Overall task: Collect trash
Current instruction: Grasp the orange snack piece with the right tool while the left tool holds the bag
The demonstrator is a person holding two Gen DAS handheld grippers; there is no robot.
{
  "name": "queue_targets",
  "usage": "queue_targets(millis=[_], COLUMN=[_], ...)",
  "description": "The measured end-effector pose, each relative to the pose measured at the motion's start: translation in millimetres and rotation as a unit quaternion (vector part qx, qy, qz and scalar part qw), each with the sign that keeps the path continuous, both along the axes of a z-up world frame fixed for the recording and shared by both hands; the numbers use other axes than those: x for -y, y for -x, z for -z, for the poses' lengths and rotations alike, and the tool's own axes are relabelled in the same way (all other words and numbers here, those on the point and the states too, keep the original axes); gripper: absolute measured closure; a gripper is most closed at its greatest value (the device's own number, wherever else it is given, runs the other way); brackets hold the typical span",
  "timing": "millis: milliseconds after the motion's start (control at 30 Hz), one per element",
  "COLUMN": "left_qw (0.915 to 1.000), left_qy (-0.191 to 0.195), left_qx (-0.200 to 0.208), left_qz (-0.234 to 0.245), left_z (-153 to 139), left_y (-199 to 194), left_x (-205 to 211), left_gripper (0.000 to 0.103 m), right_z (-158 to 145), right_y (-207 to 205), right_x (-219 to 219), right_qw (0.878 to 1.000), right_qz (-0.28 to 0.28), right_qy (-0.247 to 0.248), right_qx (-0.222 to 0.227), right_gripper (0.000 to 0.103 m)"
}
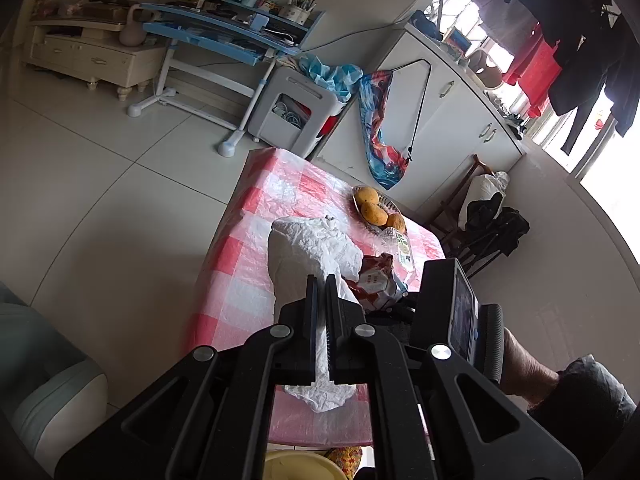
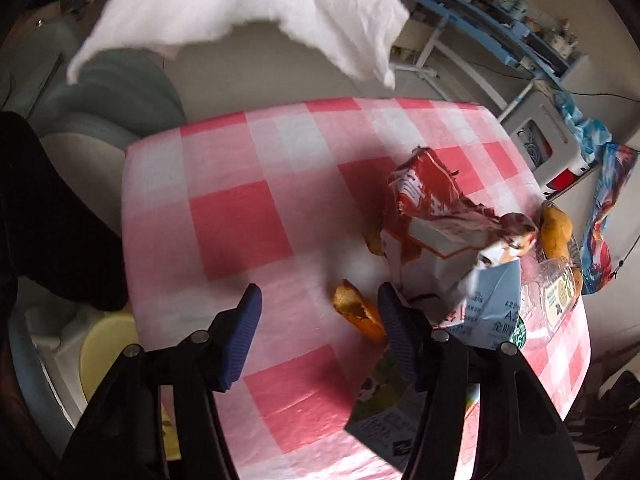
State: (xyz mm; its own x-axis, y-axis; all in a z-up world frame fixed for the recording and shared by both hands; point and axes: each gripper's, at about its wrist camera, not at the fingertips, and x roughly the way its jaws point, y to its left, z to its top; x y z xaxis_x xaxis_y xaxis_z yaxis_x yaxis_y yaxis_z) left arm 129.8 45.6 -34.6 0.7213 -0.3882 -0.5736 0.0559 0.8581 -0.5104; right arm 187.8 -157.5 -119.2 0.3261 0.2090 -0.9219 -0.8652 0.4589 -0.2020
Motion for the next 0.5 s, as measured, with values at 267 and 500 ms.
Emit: queue_targets(millis=[267, 500], left_qw=[1.0000, 1.0000], left_qy=[0.002, 0.004], left_qx=[0.001, 0.008], left_qz=[0.004, 0.002], left_z=[-3, -8], left_y=[0, 1], left_x=[2, 2], left_gripper=[0.100, 0.100], right_z=[-3, -13], right_y=[-17, -13], right_x=[5, 16], right_qw=[0.998, 0.997], right_qz=[-0.031, 0.009], right_qy=[0.022, -0.037], right_qx=[-0.052, -0.068], right_gripper=[0.067, 0.085])
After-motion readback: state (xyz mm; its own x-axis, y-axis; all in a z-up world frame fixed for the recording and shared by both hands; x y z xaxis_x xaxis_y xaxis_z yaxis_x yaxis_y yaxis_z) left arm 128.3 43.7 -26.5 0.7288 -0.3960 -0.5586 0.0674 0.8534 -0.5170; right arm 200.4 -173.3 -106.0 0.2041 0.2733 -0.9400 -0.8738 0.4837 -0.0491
